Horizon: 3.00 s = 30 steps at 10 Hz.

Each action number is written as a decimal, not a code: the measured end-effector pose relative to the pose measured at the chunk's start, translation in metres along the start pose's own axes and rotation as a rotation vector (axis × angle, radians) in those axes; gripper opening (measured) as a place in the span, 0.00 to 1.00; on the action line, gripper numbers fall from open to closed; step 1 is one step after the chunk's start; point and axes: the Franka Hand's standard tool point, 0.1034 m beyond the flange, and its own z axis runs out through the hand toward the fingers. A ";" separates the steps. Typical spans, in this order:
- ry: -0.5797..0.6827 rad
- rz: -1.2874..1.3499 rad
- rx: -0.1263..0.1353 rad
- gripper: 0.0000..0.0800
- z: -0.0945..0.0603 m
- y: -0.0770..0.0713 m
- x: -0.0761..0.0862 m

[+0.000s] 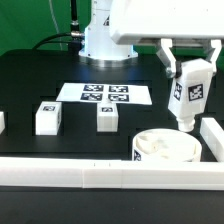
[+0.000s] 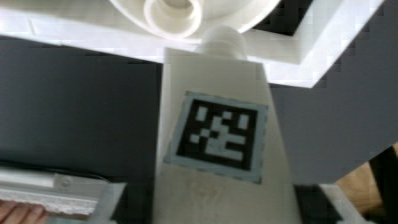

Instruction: Assemble stool

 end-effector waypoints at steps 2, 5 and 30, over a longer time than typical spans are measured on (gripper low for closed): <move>0.008 0.001 -0.002 0.41 0.000 0.001 0.002; 0.026 -0.114 -0.025 0.41 0.010 0.013 -0.005; 0.034 -0.196 -0.029 0.41 0.030 0.013 -0.007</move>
Offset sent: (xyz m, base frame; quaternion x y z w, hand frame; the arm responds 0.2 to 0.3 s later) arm 0.0112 -0.0313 -0.0176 -0.0632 0.0400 -0.1582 0.9846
